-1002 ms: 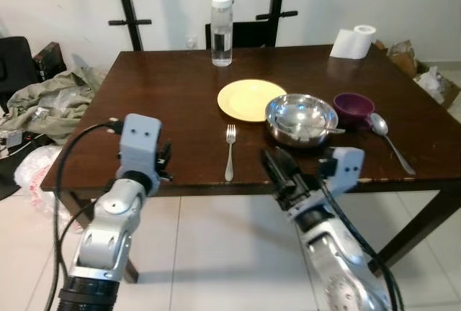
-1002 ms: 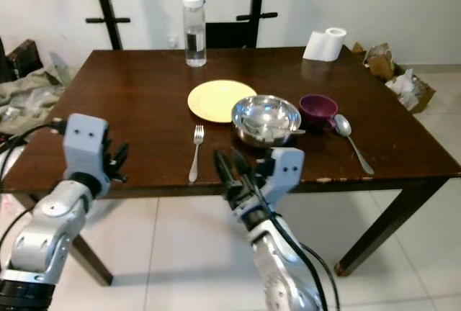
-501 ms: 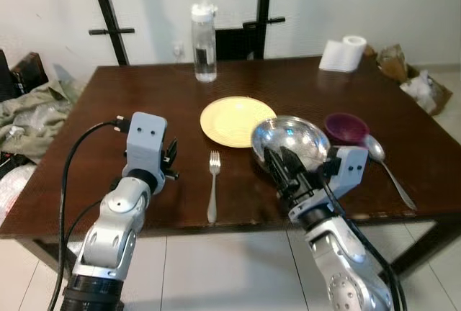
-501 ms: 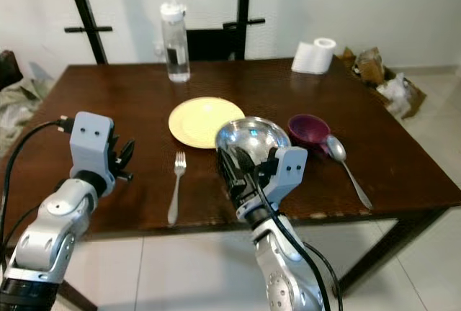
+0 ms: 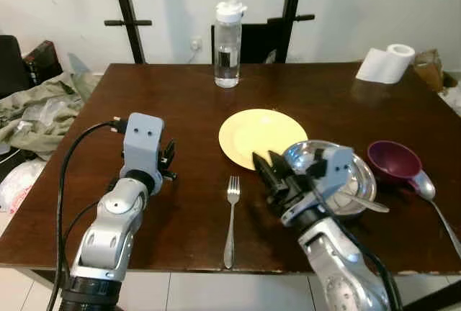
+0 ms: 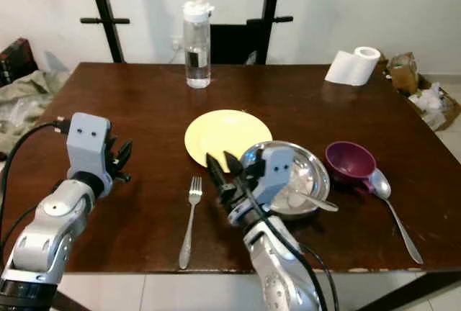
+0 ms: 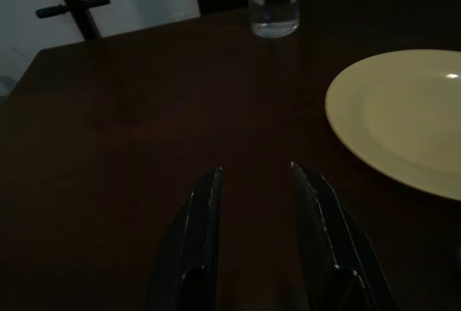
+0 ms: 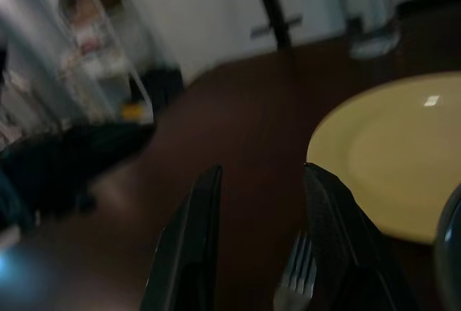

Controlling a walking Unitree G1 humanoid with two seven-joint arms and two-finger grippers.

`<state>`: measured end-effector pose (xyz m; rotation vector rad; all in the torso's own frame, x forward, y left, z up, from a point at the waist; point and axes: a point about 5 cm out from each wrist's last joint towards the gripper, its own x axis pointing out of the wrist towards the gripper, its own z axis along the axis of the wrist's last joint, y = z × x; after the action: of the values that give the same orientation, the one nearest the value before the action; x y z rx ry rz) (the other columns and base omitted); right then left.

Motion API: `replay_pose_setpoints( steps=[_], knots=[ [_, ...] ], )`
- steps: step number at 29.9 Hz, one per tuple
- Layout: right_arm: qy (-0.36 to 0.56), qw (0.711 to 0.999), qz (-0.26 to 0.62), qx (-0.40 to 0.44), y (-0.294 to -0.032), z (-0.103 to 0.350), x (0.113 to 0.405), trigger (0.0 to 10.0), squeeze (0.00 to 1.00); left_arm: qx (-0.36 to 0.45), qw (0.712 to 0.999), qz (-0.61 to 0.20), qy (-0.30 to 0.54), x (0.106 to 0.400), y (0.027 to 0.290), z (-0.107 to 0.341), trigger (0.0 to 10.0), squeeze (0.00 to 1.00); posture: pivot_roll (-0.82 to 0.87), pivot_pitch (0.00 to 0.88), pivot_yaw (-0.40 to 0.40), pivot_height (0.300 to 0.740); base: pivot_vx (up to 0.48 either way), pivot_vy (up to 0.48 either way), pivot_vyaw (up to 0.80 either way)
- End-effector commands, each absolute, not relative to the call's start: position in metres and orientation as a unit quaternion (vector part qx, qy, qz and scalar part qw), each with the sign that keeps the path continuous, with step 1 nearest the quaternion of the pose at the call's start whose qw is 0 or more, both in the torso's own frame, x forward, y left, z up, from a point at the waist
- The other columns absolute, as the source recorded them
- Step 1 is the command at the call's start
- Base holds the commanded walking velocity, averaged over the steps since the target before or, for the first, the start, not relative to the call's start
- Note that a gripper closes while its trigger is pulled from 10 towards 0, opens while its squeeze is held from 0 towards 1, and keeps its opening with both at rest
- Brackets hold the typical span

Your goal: Setting the table

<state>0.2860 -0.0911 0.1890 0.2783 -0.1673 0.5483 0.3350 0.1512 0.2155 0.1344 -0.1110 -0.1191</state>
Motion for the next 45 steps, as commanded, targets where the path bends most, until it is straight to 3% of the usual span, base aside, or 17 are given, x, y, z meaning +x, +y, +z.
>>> replay_pose_setpoints(
  steps=[1, 5, 12, 15, 24, 32, 45],
  knots=[
    [-0.022, 0.959, 0.266, 0.097, -0.086, 0.17, 0.283, 10.0, 0.0, 0.073, 0.994, -0.066, -0.039, 0.332, 0.156, 0.212, 10.0, 0.0, 0.09, 0.109, 0.111, 0.74, 0.0, 0.0, 0.0],
    [0.023, 0.966, 0.245, 0.082, -0.087, 0.161, 0.282, 10.0, 0.0, 0.082, 0.991, -0.104, -0.032, 0.331, 0.156, 0.213, 10.0, 0.0, 0.09, 0.113, 0.11, 0.74, 0.0, 0.0, 0.0],
    [0.042, 0.974, 0.223, -0.025, -0.082, 0.154, 0.283, 10.0, 0.0, 0.063, 0.953, -0.296, 0.011, 0.314, 0.165, 0.216, 10.0, 0.0, 0.09, 0.118, 0.106, 0.74, 0.0, 0.0, 0.0],
    [0.062, 0.976, 0.206, -0.028, -0.073, 0.143, 0.286, 10.0, 0.0, 0.058, 0.939, -0.339, 0.02, 0.306, 0.166, 0.215, 10.0, 0.0, 0.1, 0.122, 0.109, 0.74, 0.0, 0.0, 0.0],
    [0.094, 0.981, 0.169, -0.004, -0.062, 0.135, 0.302, 10.0, 0.0, 0.063, 0.94, -0.333, 0.029, 0.307, 0.164, 0.215, 10.0, 0.0, 0.11, 0.131, 0.104, 0.74, 0.0, 0.0, 0.0],
    [0.11, 0.982, 0.148, -0.042, -0.065, 0.129, 0.307, 10.0, 0.0, 0.062, 0.925, -0.372, 0.046, 0.3, 0.163, 0.214, 10.0, 0.0, 0.11, 0.141, 0.101, 0.74, 0.0, 0.0, 0.0],
    [0.127, 0.965, 0.195, -0.117, -0.042, 0.107, 0.301, 10.0, 0.0, 0.055, 0.923, -0.377, 0.053, 0.295, 0.154, 0.209, 10.0, 0.0, 0.11, 0.155, 0.085, 0.74, 0.0, 0.0, 0.0]
  ],
)
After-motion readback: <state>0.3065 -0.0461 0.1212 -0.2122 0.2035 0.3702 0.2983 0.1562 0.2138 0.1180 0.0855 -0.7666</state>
